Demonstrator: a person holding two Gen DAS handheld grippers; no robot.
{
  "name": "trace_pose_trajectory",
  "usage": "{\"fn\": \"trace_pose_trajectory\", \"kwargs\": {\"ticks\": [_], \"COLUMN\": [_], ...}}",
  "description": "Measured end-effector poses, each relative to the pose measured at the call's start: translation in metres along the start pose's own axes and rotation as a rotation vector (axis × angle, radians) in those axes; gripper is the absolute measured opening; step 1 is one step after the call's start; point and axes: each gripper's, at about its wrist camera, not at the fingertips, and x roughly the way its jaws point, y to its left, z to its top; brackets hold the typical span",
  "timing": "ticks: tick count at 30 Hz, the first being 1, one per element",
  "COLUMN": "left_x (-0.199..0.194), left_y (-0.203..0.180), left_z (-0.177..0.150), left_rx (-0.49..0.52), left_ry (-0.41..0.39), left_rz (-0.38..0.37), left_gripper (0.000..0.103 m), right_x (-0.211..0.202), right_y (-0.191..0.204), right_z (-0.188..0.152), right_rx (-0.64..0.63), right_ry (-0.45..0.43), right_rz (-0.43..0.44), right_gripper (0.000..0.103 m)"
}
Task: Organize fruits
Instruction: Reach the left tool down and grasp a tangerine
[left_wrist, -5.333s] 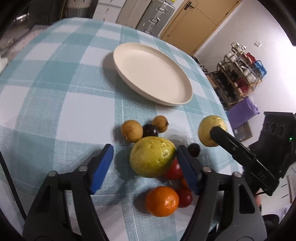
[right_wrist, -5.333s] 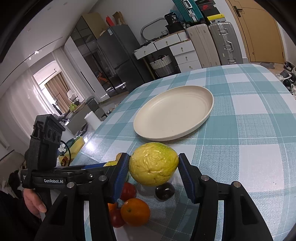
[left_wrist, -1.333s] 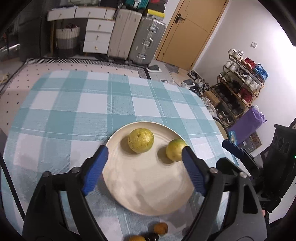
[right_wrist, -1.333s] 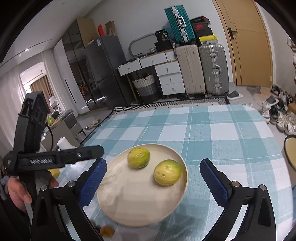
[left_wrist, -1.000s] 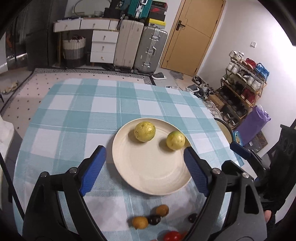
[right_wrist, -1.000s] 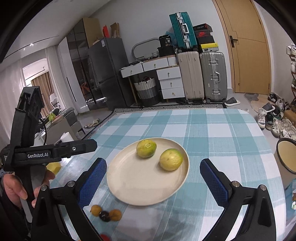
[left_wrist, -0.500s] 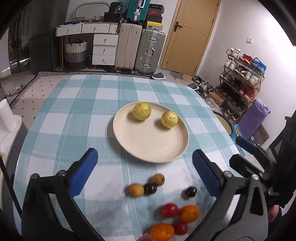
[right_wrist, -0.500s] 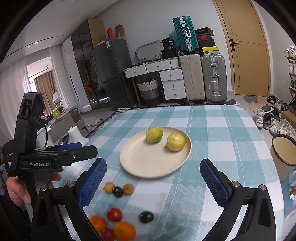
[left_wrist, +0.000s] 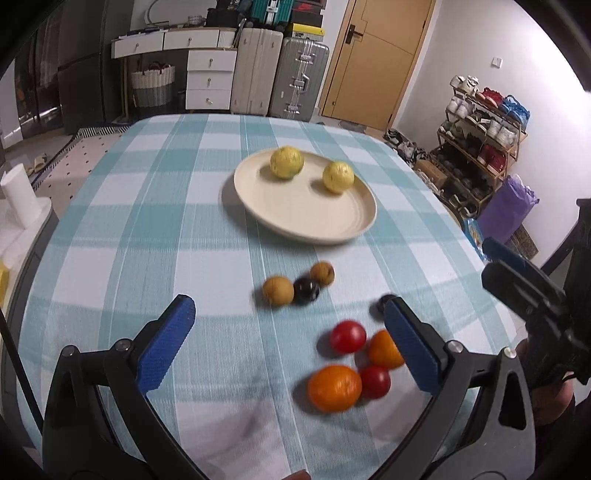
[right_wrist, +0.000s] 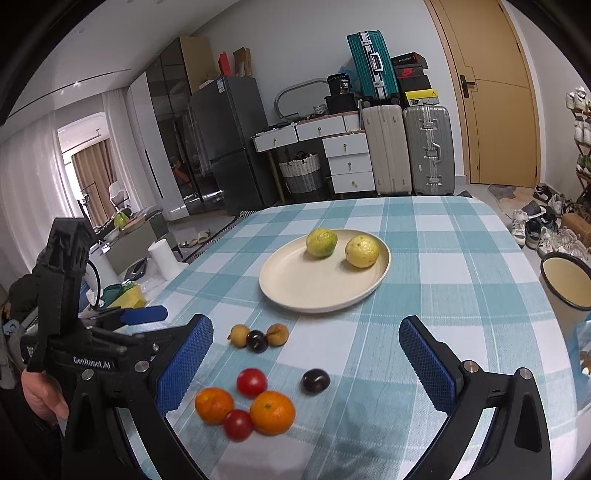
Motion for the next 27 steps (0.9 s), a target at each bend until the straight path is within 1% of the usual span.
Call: {"fn": "trace_pose_trajectory", "kwargs": {"ticks": [7,14,16,20,23,25,27], "left_x": [0.004,0.019,0.023,0.026,0.025,0.025,0.027], "left_y": [-0.001,0.0,0.0,-0.002,-0.003,-0.003,-0.003], "left_z": [-0.019,-0.039,-0.044,-0.051,-0.052,-0.052,-0.053], "left_rx": [0.004,0.007,0.006,0.016,0.02,0.022,0.025], "left_ry": [0.044,0.113,0.138,0.143,0.139,0.14,0.147], "left_rz": [-0.026,-0.042,-0.057,-0.083,-0.102,-0.117,-0.137], "left_gripper": [0.102,0.102,0.102,0.101,0.093,0.082,0.077], "right_x": [-0.003,-0.002,-0.002,-0.003,-0.002,-0.001,-0.001], "right_y": [0.004,0.004,0.004,0.003,0.003,0.004,0.005], "right_z": [-0.01,-0.019,-0.021,-0.024,-0.025,-0.025,-0.026], "right_rx": [-0.001,0.006,0.009,0.012,0.011,0.01,0.007], "right_ry": [0.016,0.037,0.041,0.044,0.049,0.051,0.052], "right_rz": [0.002,-0.004,-0.004,-0.006,-0.007,-0.006,-0.004], "right_gripper": [0.103,0.103,0.103,0.103,0.103,0.103,0.103]}}
